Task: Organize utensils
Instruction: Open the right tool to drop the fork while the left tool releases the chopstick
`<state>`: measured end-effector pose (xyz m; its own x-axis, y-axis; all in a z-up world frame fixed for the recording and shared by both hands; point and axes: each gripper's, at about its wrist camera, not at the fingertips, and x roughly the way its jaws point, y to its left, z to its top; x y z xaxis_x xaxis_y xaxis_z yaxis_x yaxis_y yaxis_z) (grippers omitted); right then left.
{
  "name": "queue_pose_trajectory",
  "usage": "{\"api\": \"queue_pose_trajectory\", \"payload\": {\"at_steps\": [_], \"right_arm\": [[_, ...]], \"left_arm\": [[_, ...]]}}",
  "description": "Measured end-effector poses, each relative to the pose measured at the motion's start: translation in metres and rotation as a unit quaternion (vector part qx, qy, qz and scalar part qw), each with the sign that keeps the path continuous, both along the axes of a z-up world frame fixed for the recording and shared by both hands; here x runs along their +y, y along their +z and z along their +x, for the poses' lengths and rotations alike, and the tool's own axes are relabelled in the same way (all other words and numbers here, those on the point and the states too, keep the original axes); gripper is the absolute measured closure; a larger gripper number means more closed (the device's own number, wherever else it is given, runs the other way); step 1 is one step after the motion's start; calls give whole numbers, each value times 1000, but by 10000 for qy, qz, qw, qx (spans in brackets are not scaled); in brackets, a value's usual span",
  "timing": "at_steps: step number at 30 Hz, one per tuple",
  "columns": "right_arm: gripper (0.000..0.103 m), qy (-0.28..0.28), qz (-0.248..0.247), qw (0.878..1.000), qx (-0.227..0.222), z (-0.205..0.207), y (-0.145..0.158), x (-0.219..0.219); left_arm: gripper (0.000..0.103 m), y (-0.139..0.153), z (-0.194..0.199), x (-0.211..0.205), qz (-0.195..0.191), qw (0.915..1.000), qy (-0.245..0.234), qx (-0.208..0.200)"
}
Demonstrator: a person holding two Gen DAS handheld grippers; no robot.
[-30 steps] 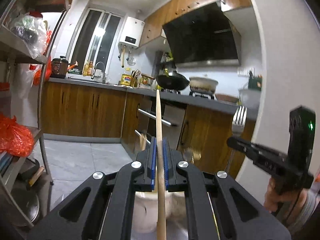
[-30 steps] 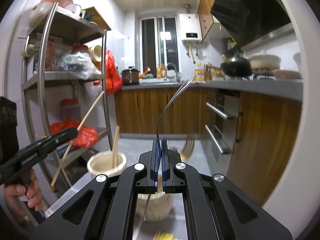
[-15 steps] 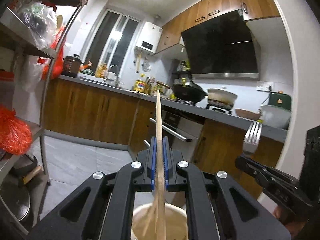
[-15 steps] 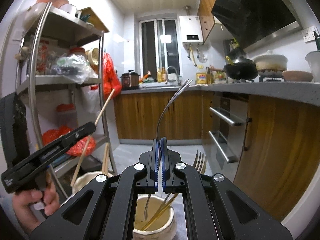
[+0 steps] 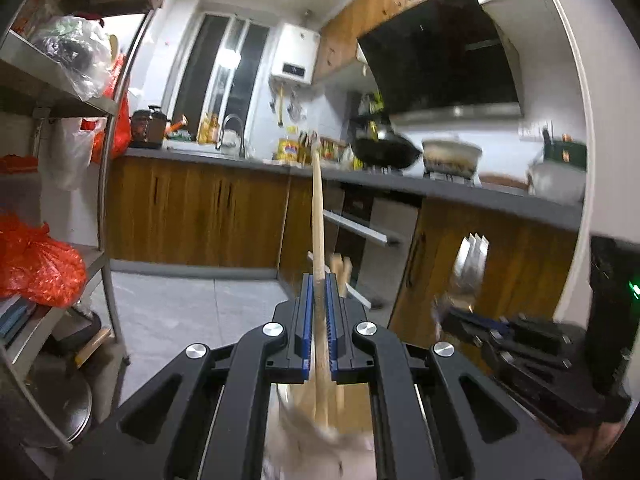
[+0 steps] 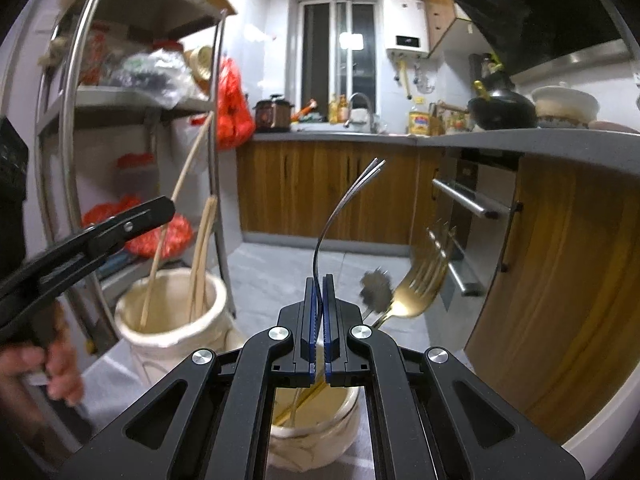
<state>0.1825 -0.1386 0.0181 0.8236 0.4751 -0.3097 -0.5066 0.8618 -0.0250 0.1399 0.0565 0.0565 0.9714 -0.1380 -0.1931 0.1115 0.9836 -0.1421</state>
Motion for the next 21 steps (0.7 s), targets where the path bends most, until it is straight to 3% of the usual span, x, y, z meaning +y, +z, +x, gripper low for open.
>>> {"api": "queue_pose_trajectory", "payload": {"at_steps": [5,21], "right_arm": [[99,217,-278,9993,158,0,-11,16],[98,357,-309,9980,417,8,-22,28]], "left_arm": [[97,-15,-15,-5,201,9992,76,326],[96,-21,-16,9,74,9991,269,334]]}}
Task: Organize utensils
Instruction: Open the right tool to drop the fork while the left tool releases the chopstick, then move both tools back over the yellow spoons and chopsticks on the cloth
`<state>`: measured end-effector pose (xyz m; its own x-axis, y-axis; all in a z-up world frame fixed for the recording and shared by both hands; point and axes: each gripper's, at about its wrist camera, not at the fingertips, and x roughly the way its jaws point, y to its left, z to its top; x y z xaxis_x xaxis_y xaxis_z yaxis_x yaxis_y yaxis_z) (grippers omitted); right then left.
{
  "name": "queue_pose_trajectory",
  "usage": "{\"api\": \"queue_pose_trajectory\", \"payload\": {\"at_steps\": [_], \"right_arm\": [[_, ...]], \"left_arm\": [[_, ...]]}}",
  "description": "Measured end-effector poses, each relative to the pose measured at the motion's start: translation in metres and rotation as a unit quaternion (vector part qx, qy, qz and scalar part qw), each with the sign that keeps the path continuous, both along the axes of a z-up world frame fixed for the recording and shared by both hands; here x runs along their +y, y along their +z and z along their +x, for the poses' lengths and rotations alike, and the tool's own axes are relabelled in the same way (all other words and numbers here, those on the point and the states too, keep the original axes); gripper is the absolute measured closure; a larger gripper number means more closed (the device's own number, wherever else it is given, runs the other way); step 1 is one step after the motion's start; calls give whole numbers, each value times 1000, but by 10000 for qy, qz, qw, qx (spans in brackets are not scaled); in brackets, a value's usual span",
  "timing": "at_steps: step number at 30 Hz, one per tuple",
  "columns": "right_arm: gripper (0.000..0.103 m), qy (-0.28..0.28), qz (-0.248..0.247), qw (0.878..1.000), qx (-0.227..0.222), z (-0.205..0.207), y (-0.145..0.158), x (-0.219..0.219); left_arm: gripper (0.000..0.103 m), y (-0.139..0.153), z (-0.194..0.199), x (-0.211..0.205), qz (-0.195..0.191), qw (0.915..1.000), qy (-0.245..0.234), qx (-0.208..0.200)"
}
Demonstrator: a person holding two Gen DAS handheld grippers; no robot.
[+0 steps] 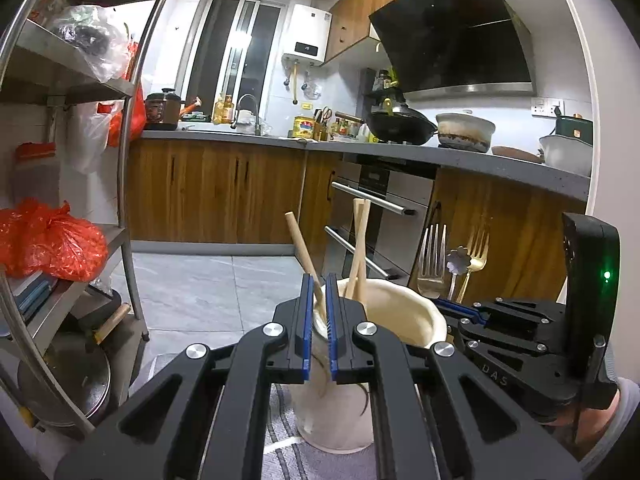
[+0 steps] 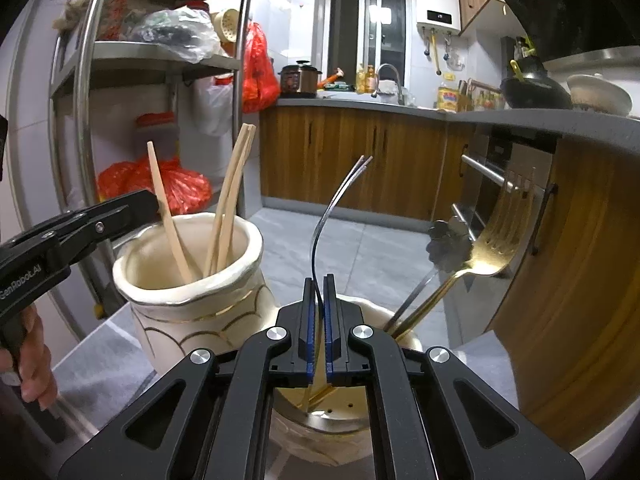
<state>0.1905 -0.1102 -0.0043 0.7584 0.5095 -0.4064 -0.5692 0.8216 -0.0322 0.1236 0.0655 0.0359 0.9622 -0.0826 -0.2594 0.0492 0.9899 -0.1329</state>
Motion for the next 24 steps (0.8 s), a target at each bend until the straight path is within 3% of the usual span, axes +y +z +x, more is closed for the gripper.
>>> {"api": "queue_pose_trajectory", "payload": {"at_steps": [6,8,12,15,20,21,23,24], "right_arm": [[91,-2,101,9999,-16,-1,2,-3],[82,-48,159,9998,-60,-2,3,-5],[79,-101,284,9995,-137,-4,9,-11],[67,-99,371,9990,-228,-10,14,-14],[42,-157,584,9973,-420,-26,30,-30],[37,-181,637,9967,-460,-28,33,-35],[16,-258,793,9949,-572,-36,43,-46],[12,-293,878,9938,-615,-39,47,-52]], "left_arm": [[77,1,-3,-1,58,9999,121,-77],[76,2,-4,-1,80,9997,175,-129],[76,2,-4,-1,83,9998,167,-95],[70,6,-8,-3,132,9996,182,-158],[42,13,-19,-11,314,9988,175,-322],[33,15,-22,-12,350,9986,177,-358],[15,20,-31,-17,461,9975,247,-479],[9,22,-36,-18,494,9970,289,-523]]}}
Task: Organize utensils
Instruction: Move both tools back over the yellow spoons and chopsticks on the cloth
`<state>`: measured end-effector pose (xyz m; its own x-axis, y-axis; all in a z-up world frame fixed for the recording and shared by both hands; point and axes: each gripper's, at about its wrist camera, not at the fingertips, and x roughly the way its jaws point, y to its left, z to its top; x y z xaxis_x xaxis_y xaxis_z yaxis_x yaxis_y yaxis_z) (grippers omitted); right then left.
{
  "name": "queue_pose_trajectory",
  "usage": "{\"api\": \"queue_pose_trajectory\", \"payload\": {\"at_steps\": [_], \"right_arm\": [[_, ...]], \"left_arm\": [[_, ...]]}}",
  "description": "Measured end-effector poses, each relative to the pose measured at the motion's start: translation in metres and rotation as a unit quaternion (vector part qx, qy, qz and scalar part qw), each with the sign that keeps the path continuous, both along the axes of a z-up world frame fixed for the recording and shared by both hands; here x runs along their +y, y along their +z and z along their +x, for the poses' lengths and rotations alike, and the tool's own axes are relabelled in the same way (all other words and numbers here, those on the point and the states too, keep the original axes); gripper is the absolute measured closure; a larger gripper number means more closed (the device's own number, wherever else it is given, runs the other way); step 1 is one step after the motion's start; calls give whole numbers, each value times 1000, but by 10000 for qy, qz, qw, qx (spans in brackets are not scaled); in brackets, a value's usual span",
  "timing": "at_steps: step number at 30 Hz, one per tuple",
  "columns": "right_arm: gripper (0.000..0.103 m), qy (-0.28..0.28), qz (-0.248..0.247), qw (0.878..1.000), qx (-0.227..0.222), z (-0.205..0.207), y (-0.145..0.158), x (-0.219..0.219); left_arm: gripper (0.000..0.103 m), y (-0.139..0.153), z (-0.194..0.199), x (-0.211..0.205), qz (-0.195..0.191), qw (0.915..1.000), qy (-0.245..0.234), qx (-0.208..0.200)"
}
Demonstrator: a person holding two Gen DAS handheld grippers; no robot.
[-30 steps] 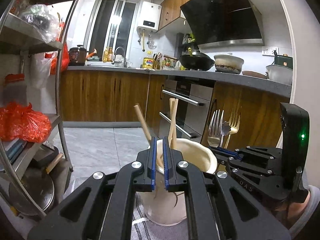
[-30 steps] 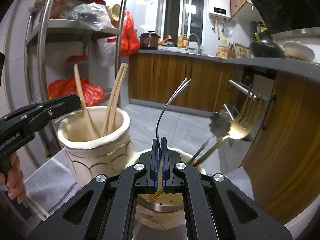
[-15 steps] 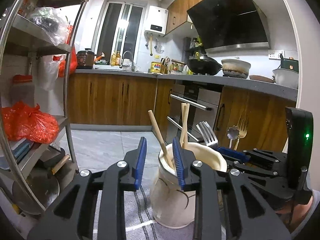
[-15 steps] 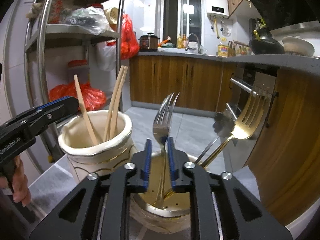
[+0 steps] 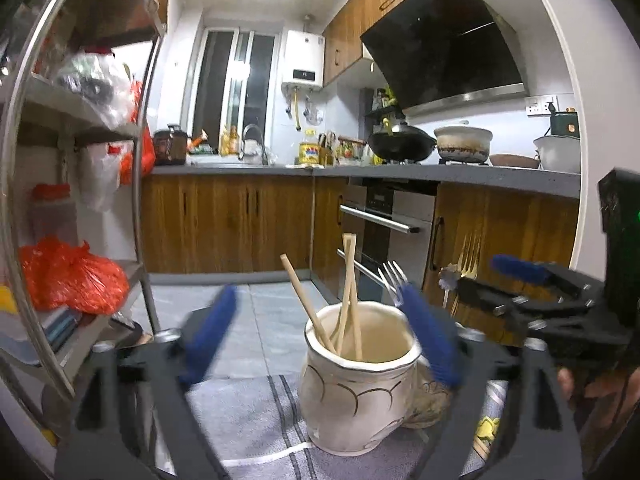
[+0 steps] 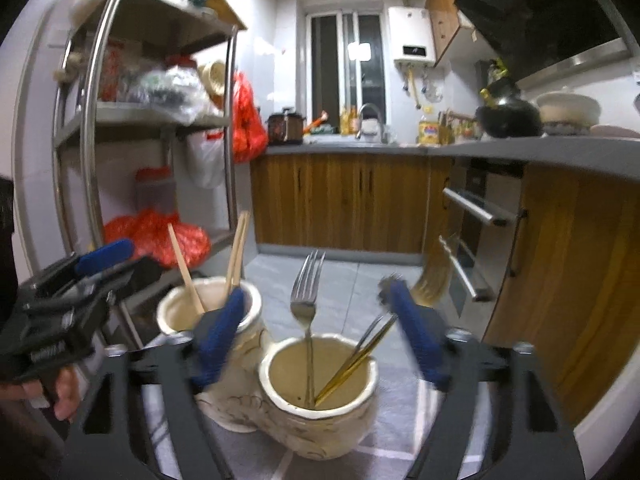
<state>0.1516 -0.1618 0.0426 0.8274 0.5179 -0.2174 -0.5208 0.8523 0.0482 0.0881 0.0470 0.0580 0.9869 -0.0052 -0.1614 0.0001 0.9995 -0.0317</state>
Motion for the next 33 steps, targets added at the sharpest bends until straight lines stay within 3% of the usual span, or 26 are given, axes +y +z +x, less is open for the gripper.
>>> {"api": "queue_pose_trajectory", "payload": {"at_steps": [6,16,26,33], "right_arm": [[5,-299,395,9986,-179,-16,14,-27],[5,-429,213,9988,-78,-36,7,-41],[5,-605,-33,9976,346,-45,-11,-60],[5,-727,-87,9930,922,-41,-32,-78]], "left_arm": [[6,5,-17,-7,83,10000,50,1],[6,-1,-35,-14,63,9996,59,256],[6,-25,-42,-29,74,9968,-144,783],[6,-44,-46,-44,242,9933,-319,1087]]}}
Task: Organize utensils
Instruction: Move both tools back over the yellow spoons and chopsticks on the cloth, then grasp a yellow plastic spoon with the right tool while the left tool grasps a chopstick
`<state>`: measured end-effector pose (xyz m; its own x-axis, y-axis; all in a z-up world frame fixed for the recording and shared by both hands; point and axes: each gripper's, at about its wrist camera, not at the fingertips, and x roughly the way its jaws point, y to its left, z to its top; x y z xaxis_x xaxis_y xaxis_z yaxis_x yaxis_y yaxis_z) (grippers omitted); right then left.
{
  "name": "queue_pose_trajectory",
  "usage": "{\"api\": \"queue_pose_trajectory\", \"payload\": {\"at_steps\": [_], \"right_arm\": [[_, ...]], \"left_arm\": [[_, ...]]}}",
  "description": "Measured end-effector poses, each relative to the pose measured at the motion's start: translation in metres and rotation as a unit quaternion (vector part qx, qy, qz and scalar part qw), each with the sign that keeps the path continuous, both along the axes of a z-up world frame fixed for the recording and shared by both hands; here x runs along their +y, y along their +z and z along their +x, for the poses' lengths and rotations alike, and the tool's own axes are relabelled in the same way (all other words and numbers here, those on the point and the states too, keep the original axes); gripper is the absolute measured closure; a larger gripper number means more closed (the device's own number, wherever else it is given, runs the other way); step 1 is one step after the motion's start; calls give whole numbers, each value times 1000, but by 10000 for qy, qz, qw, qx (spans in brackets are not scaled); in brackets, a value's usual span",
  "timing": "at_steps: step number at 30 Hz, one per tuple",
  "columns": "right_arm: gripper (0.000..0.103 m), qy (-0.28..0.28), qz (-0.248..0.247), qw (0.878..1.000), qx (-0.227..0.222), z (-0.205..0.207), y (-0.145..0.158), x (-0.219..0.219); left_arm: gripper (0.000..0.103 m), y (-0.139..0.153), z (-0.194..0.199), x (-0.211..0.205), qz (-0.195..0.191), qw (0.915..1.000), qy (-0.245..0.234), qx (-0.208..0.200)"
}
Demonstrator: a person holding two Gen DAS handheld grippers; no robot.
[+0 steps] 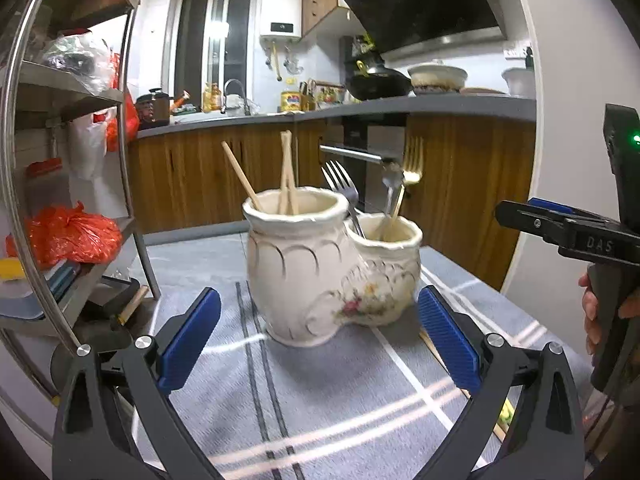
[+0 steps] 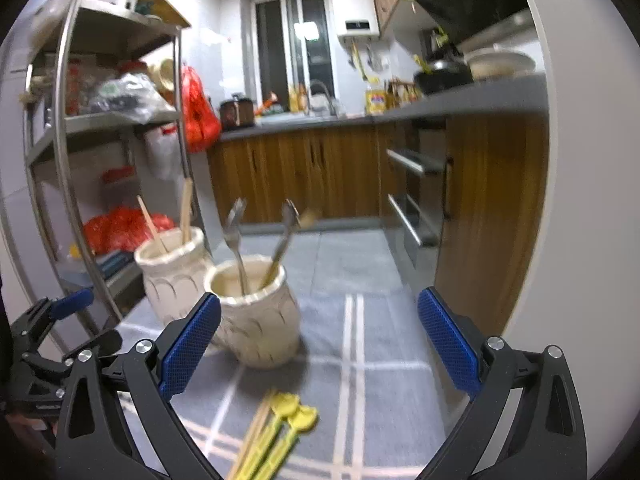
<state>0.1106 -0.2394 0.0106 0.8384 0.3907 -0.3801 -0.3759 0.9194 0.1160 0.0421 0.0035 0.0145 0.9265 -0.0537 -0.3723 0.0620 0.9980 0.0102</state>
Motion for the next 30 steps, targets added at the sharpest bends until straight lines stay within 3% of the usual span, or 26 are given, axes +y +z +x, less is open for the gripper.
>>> {"api": "queue_pose_trajectory", "payload": {"at_steps": [7,12,15,17,23,25,30], "right_arm": [[5,-156,-184,9973,687,0,-26,-2],[6,-106,-614,9899,1270,-2,-49,10],[11,17,-891,9841,1537,-4,-63,21],[33,49,-1031,9808,1654,-5,-69,26],[64,234,-1087,9768,1829,-8,-76,36],[72,315,-1067,9753,1910,-6,-78,38],[76,465,-919,9700,2201,-5,-82,39]], "left_arm": [[6,-10,1,-4,9,9996,-123,247],[6,-12,0,-2,-56,9992,-182,340],[6,-12,-1,-2,-68,9991,-201,367],[6,-12,-1,-2,-69,9990,-210,382],[6,-12,-2,-3,-70,9990,-220,382],[6,-12,-2,-3,-55,9990,-224,380],[6,-12,-3,-6,13,9990,-246,377]]}}
